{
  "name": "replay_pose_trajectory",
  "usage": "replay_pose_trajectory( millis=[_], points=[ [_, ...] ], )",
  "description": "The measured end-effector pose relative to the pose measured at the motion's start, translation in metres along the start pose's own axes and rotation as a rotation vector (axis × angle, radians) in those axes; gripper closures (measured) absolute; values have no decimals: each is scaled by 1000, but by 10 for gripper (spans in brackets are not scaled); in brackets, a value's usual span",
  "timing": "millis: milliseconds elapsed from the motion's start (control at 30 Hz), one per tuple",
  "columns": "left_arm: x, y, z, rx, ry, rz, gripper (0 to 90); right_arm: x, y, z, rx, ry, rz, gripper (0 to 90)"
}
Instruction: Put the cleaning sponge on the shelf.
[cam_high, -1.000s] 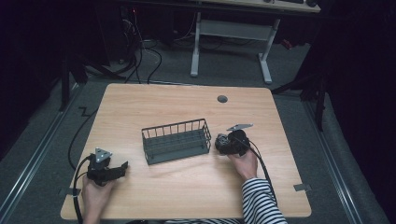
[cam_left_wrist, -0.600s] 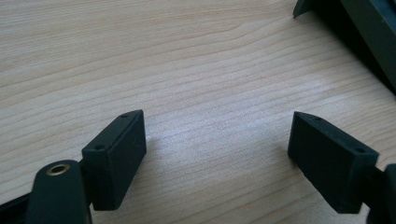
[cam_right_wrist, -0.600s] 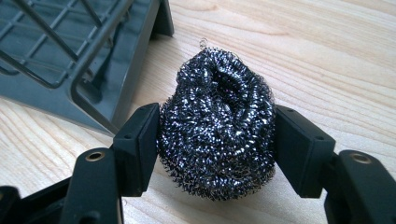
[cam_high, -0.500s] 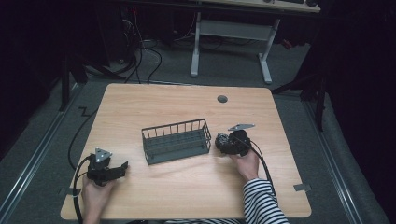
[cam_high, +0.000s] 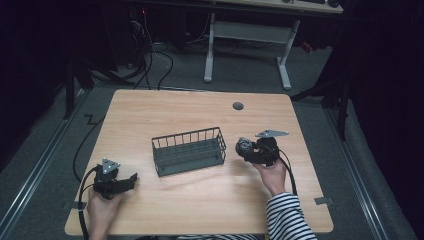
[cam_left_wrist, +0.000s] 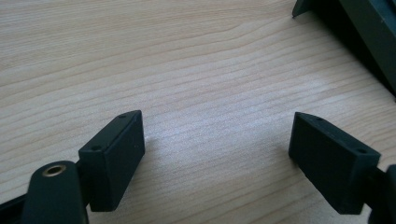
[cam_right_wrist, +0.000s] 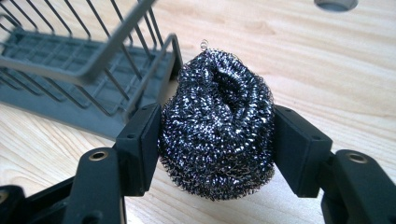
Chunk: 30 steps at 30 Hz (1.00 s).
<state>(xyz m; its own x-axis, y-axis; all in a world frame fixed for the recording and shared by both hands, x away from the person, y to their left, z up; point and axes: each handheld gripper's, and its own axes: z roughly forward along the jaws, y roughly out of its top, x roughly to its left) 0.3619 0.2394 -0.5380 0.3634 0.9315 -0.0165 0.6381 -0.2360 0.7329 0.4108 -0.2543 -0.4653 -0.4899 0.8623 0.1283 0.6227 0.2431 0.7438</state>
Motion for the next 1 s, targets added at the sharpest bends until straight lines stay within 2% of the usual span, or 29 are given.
replay_pose_trajectory(
  millis=[200,300,467,633,833,967,1000],
  points=[
    [0,0,0,0,0,0,187,0,3,-16,-42,16,15,386],
    [0,0,0,0,0,0,187,0,4,-19,-42,11,0,387],
    [0,0,0,0,0,0,186,0,8,-27,-49,20,3,387],
    [0,0,0,0,0,0,186,4,16,-36,-71,51,2,388],
    [0,0,0,0,0,0,186,16,34,-45,-98,94,-35,388],
    [0,0,0,0,0,0,186,23,44,-44,-96,111,-58,389],
    [0,0,0,0,0,0,186,29,50,-41,-89,119,-69,389]
  ],
)
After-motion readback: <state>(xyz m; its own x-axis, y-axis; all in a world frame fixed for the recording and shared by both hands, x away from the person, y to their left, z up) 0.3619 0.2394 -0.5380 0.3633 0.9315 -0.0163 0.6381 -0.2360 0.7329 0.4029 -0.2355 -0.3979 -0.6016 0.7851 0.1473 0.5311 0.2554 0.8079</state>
